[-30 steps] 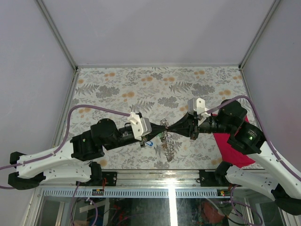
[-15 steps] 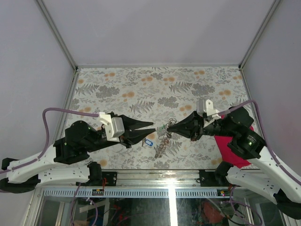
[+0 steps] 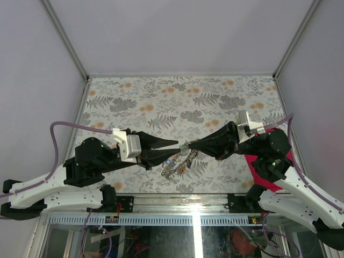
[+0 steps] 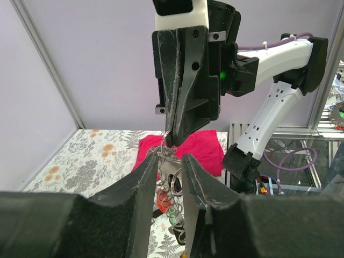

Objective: Put the keys on the keyring

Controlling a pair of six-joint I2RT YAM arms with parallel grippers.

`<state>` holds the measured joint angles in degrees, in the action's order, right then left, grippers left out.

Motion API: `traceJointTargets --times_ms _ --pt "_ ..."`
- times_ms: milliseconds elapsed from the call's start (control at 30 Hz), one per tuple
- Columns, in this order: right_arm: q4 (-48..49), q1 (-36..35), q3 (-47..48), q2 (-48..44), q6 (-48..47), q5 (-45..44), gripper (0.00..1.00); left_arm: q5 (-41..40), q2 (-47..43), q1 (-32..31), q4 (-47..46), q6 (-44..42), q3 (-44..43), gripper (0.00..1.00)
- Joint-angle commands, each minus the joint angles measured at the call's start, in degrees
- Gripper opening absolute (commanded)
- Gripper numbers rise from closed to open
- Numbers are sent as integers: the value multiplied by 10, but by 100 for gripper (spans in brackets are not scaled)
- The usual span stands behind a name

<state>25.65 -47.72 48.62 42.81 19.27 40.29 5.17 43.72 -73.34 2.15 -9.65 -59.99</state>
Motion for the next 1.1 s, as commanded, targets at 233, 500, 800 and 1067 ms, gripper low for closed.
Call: traceJointTargets --times_ms 233,500,800,1067 --pt "41 -1 44 -2 -7 31 0 -8 -4 3 -39 10 -8 26" --pt "-185 0 129 4 -112 45 0 28 43 3 41 -15 -58 26" --pt "-252 -1 161 -12 -150 28 0 28 44 3 32 -21 -56 26" --pt "-214 -1 150 -21 -139 20 0 25 36 3 1 -15 -45 23"
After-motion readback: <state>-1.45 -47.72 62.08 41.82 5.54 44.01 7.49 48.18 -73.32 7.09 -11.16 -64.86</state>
